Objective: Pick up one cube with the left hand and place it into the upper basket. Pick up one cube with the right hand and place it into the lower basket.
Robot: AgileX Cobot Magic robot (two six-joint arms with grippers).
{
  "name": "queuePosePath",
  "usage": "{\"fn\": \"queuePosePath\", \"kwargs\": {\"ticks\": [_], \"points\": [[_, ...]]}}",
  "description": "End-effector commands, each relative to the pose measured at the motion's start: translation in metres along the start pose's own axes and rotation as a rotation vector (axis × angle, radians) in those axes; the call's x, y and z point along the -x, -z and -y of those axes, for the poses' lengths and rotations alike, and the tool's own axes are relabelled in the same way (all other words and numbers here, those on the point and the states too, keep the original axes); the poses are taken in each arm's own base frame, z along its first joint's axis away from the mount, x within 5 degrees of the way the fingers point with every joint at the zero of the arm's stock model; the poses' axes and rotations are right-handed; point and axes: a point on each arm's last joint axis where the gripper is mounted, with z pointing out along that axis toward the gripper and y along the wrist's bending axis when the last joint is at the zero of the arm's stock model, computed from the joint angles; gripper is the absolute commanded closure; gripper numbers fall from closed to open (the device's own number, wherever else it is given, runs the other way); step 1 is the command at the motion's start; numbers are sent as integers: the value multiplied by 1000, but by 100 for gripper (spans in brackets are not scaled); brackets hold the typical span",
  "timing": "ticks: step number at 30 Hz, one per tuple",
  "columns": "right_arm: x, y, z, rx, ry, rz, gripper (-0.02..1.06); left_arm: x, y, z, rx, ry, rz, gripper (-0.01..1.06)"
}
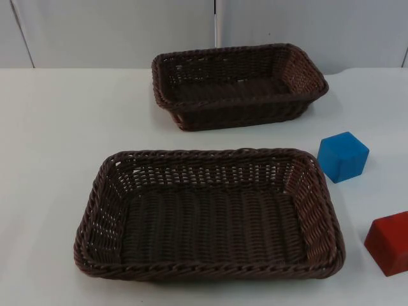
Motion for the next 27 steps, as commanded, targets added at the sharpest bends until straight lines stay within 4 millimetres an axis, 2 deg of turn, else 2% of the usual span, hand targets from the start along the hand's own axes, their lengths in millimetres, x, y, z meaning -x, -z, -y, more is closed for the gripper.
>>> {"fn": "queuePosePath", "kwargs": {"ticks": [1, 5, 10, 22, 27], "points": [[-1, -1, 0, 0, 0, 3, -1, 7, -3, 1, -21, 5, 21, 6], [-1, -1, 0, 0, 0, 3, -1, 20, -6, 1, -36, 4, 19, 6], [-1, -1, 0, 0, 0, 3, -1, 46, -8, 1, -45, 1, 34, 6], [-1, -1, 0, 0, 0, 3, -1, 78, -16, 1, -74, -29, 56, 6], [-1, -1, 0, 0, 0, 3, -1, 98, -16, 2, -89, -51, 80, 7]]}}
